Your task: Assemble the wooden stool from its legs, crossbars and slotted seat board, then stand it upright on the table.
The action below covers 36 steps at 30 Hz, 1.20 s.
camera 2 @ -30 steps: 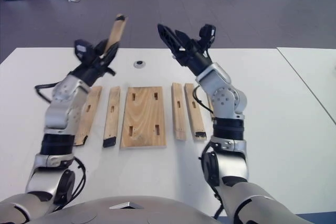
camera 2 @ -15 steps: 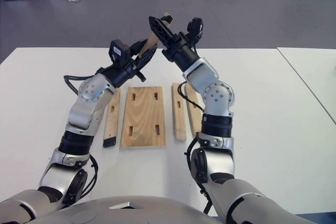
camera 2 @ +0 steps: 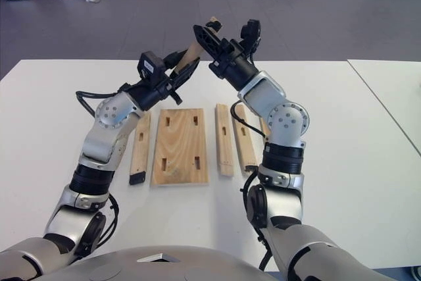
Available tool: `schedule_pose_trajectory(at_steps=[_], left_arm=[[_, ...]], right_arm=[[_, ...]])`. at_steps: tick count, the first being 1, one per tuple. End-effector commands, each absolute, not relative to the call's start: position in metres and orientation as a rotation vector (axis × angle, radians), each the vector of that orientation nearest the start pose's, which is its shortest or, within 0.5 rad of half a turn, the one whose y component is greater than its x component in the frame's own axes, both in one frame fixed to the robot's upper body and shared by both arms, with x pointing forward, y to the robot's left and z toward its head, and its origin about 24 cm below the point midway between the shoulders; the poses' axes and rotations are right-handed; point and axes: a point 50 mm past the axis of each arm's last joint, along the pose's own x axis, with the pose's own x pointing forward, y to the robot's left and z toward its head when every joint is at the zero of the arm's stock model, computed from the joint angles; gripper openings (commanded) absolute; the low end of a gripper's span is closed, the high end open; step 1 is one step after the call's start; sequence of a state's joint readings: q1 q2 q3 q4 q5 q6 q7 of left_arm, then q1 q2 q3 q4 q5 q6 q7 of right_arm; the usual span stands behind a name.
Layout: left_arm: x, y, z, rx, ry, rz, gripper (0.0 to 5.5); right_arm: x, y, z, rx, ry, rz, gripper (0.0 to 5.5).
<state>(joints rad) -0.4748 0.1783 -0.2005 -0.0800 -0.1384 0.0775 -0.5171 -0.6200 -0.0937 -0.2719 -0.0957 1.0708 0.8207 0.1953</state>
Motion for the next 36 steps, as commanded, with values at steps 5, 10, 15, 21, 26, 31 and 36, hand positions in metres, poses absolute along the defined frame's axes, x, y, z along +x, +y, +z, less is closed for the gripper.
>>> schedule_pose_trajectory(at_steps=[5, 10, 15, 21, 26, 31, 36], left_arm=[[0.290, 0.127, 0.142, 0.173, -0.274, -0.633, 3.02], [0.294, 0.158, 0.140, 0.036, -0.244, -0.399, 3.37], [0.293, 0.163, 0.136, 0.005, -0.223, -0.352, 3.37], [0.292, 0.165, 0.134, 0.007, -0.214, -0.337, 3.37], [0.291, 0.166, 0.133, 0.014, -0.208, -0.331, 3.37], [0.289, 0.171, 0.132, 0.011, -0.194, -0.311, 3.37], [0.289, 0.171, 0.130, 0.014, -0.176, -0.313, 3.37]], right_arm=[[0.284, -0.172, 0.107, 0.633, 0.077, 0.370, 0.41], [0.283, -0.175, 0.078, 0.631, 0.099, 0.280, 0.41], [0.281, -0.177, 0.067, 0.584, 0.121, 0.259, 0.41], [0.277, -0.179, 0.057, 0.479, 0.141, 0.229, 0.41], [0.263, -0.179, 0.032, 0.298, 0.171, 0.287, 0.41], [0.249, -0.187, 0.001, 0.177, 0.250, 0.375, 0.41], [0.236, -0.195, -0.025, -0.017, 0.322, 0.432, 0.41]])
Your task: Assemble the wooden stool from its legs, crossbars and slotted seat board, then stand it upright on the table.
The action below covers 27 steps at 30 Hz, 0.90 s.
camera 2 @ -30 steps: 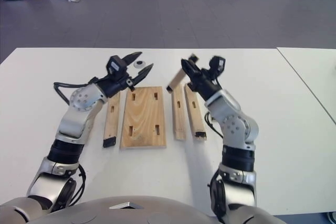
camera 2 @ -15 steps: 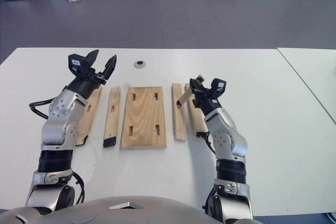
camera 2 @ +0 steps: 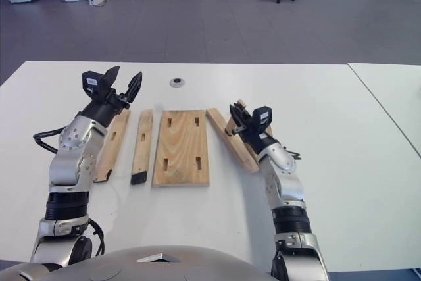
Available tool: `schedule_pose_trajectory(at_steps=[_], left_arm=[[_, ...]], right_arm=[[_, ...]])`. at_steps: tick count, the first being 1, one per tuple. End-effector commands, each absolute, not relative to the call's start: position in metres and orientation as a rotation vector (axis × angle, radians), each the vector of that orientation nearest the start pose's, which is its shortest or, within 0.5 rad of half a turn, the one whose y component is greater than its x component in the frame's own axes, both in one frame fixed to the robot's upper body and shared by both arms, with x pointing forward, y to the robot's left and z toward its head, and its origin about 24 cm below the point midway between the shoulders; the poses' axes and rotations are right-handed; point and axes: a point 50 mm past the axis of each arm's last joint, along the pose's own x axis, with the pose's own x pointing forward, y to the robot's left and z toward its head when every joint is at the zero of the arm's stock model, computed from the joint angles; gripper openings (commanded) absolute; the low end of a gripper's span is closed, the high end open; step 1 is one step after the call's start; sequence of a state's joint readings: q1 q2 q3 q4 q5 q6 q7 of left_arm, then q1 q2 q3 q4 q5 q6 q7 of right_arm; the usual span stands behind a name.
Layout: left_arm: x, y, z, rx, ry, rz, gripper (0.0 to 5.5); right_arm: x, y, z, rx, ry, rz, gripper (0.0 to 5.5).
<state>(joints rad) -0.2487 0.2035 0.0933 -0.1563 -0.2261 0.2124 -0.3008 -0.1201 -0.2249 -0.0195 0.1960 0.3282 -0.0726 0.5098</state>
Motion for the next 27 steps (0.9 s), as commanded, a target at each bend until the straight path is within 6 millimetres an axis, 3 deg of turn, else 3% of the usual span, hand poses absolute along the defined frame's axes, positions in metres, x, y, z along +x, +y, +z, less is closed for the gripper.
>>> schedule_pose_trajectory(at_steps=[1, 7, 8, 12, 19, 27], left_arm=[[0.289, 0.171, 0.129, 0.014, -0.172, -0.314, 3.37], [0.291, 0.171, 0.129, 0.016, -0.170, -0.310, 3.37], [0.290, 0.170, 0.129, 0.016, -0.169, -0.310, 3.37], [0.291, 0.170, 0.129, 0.016, -0.172, -0.307, 3.37], [0.291, 0.174, 0.126, 0.035, -0.163, -0.287, 3.37], [0.289, 0.172, 0.121, 0.068, -0.144, -0.293, 3.37]], right_arm=[[0.236, -0.195, -0.025, -0.021, 0.314, 0.434, 0.41], [0.259, -0.189, 0.019, 0.056, 0.119, 0.455, 0.41], [0.263, -0.188, 0.027, 0.063, 0.103, 0.465, 0.80], [0.269, -0.188, 0.047, 0.034, 0.090, 0.502, 1.53], [0.255, -0.190, 0.046, -0.037, 0.353, 0.522, 2.98], [0.243, -0.185, 0.032, -0.137, 0.534, 0.472, 3.00]])
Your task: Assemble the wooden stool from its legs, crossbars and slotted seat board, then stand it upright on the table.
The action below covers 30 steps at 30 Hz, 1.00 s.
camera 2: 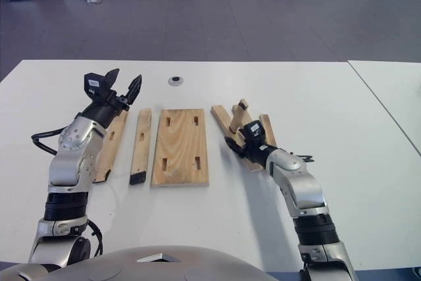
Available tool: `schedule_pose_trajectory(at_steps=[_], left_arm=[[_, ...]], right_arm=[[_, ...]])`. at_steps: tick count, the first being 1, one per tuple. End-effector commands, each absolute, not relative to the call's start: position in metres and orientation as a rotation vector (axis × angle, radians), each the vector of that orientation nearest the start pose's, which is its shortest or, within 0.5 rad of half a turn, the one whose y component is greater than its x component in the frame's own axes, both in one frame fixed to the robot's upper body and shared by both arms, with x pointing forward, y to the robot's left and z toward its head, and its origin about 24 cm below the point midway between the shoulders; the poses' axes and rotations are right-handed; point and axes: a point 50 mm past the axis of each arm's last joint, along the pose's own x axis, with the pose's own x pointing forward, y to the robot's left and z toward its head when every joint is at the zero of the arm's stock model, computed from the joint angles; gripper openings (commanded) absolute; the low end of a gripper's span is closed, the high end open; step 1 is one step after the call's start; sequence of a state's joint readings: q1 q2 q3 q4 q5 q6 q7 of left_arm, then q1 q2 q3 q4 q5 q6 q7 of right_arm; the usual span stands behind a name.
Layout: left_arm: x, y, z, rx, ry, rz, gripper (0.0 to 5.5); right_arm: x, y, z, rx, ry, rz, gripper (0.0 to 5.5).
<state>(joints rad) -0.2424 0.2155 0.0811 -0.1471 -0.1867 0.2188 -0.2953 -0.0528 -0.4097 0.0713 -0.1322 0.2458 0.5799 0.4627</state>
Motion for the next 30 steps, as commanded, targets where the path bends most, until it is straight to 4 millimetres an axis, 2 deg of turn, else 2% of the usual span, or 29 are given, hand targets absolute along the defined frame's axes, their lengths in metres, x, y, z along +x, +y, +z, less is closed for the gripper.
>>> schedule_pose_trajectory(at_steps=[1, 9, 12, 14, 17, 19, 22, 24, 26, 30], left_arm=[[0.289, 0.172, 0.120, 0.069, -0.142, -0.293, 3.37], [0.288, 0.170, 0.118, 0.073, -0.135, -0.292, 3.37], [0.288, 0.169, 0.117, 0.071, -0.133, -0.292, 3.37], [0.288, 0.168, 0.115, 0.054, -0.112, -0.294, 3.37], [0.291, 0.168, 0.114, -0.023, -0.066, -0.288, 3.86], [0.292, 0.162, 0.113, -0.239, 0.007, -0.299, 4.22], [0.285, 0.130, 0.120, -0.641, 0.118, -0.437, 4.24], [0.286, 0.118, 0.121, -0.859, 0.180, -0.441, 4.24], [0.287, 0.105, 0.128, -0.956, 0.223, -0.477, 4.24], [0.287, 0.087, 0.145, -1.002, 0.251, -0.564, 4.24]], right_arm=[[0.243, -0.185, 0.031, -0.144, 0.543, 0.465, 3.00], [0.245, -0.186, 0.033, -0.143, 0.567, 0.446, 3.00], [0.243, -0.184, 0.033, -0.134, 0.589, 0.452, 2.45], [0.246, -0.182, 0.037, -0.061, 0.592, 0.444, 2.12], [0.250, -0.183, 0.042, -0.046, 0.588, 0.434, 2.09], [0.255, -0.179, 0.057, -0.017, 0.501, 0.464, 2.09], [0.258, -0.168, 0.095, 0.010, 0.289, 0.594, 2.09], [0.257, -0.162, 0.109, -0.023, 0.213, 0.667, 2.09], [0.256, -0.153, 0.119, -0.047, 0.154, 0.732, 2.09], [0.255, -0.134, 0.131, -0.066, 0.087, 0.839, 2.09]])
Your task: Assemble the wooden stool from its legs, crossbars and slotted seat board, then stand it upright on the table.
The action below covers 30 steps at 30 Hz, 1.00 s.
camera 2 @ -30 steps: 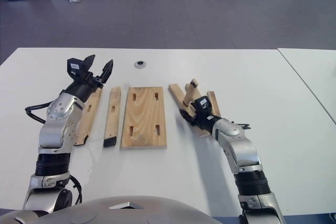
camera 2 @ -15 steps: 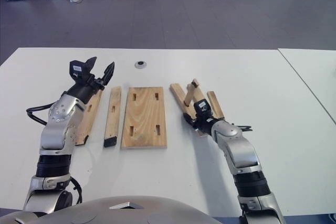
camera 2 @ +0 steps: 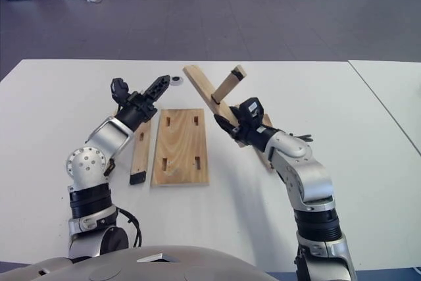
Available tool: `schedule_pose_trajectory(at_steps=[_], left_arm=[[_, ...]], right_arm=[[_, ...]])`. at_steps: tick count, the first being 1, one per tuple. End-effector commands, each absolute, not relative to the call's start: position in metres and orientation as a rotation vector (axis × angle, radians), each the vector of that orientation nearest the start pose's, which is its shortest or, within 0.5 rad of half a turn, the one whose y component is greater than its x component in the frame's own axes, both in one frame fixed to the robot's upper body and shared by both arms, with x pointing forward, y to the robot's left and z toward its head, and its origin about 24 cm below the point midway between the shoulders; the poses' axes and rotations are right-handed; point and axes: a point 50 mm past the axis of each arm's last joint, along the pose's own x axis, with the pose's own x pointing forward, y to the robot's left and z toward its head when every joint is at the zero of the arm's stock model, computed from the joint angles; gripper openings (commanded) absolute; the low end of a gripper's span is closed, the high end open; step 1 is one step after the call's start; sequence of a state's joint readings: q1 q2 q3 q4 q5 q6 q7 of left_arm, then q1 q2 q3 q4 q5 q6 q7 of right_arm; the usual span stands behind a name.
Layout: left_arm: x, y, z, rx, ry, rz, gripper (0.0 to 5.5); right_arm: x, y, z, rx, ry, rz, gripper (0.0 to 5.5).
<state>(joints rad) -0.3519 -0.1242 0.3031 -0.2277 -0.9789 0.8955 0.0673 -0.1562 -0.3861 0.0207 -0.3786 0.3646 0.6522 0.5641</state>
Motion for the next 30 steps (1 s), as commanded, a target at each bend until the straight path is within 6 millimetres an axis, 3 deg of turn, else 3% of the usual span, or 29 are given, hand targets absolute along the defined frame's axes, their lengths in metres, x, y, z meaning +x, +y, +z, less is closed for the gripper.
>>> schedule_pose_trajectory(at_steps=[1, 6, 17, 22, 23, 27, 30], left_arm=[[0.286, 0.084, 0.147, -0.996, 0.254, -0.579, 4.24], [0.282, 0.085, 0.134, -0.976, 0.305, -0.541, 3.68], [0.279, 0.089, 0.137, -0.957, 0.230, -0.535, 1.72], [0.276, 0.096, 0.137, -0.968, 0.203, -0.515, 1.09], [0.274, 0.099, 0.136, -0.964, 0.192, -0.501, 1.06], [0.249, 0.135, 0.131, -0.973, 0.099, -0.350, 1.01], [0.219, 0.172, 0.115, -0.892, 0.084, -0.147, 1.01]], right_arm=[[0.255, -0.131, 0.132, -0.074, 0.081, 0.857, 2.09], [0.250, -0.116, 0.132, -0.086, 0.050, 0.923, 2.09], [0.249, -0.117, 0.128, -0.115, 0.040, 0.921, 2.09], [0.245, -0.114, 0.131, -0.067, 0.029, 0.971, 2.09], [0.243, -0.113, 0.132, -0.060, 0.029, 0.980, 2.46], [0.232, -0.120, 0.127, -0.082, 0.075, 0.987, 3.02], [0.217, -0.150, 0.102, -0.185, 0.251, 0.980, 3.02]])
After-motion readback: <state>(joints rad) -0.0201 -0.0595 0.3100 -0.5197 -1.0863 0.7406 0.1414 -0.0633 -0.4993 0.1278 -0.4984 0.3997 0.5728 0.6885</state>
